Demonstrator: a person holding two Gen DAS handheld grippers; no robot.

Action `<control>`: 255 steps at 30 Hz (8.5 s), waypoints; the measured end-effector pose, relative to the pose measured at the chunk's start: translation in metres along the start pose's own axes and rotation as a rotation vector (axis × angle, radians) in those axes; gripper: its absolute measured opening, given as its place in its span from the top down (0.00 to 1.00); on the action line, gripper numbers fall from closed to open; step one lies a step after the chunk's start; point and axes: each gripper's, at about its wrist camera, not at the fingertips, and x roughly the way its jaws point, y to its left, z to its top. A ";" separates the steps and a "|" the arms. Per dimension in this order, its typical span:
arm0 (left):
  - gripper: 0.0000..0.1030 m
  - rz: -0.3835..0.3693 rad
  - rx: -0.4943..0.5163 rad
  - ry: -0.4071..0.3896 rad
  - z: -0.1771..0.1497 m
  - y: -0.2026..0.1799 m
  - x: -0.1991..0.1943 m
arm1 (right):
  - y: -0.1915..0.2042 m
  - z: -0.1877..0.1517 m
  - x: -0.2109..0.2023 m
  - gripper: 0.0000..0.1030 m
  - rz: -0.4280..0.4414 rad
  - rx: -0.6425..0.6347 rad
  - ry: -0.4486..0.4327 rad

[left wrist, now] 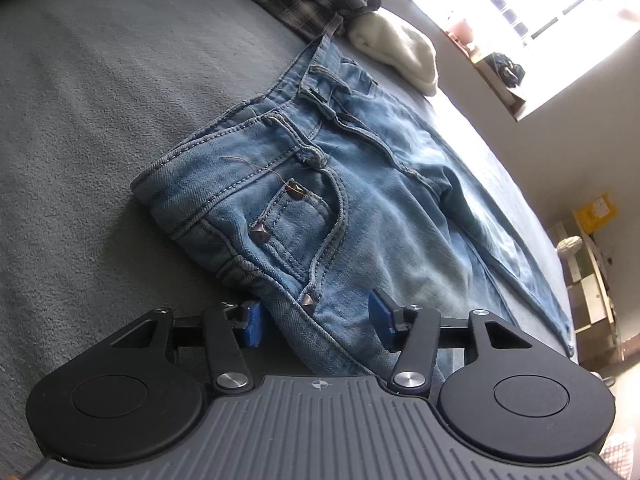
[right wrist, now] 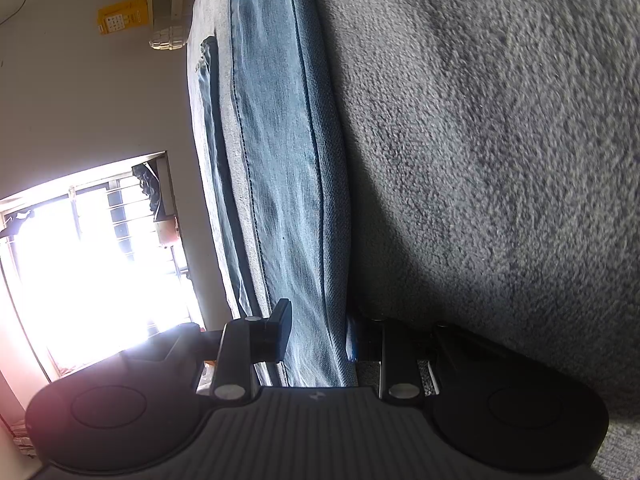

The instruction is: Fold clothes

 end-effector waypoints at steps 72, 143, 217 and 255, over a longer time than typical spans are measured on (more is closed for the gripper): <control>0.93 -0.091 0.063 -0.224 0.147 -0.087 0.082 | 0.320 -0.023 0.179 0.96 -0.089 -0.701 -0.030; 0.41 -0.163 -0.279 -0.168 0.103 -0.006 0.115 | 0.104 -0.166 0.307 0.55 -0.007 -0.085 0.352; 0.54 0.082 0.174 -0.169 0.029 0.064 -0.078 | 0.186 -0.539 0.276 0.40 -0.109 -2.159 1.090; 0.73 0.069 0.206 -0.182 0.050 0.062 -0.045 | 0.171 -0.549 0.282 0.96 -0.223 -2.270 0.795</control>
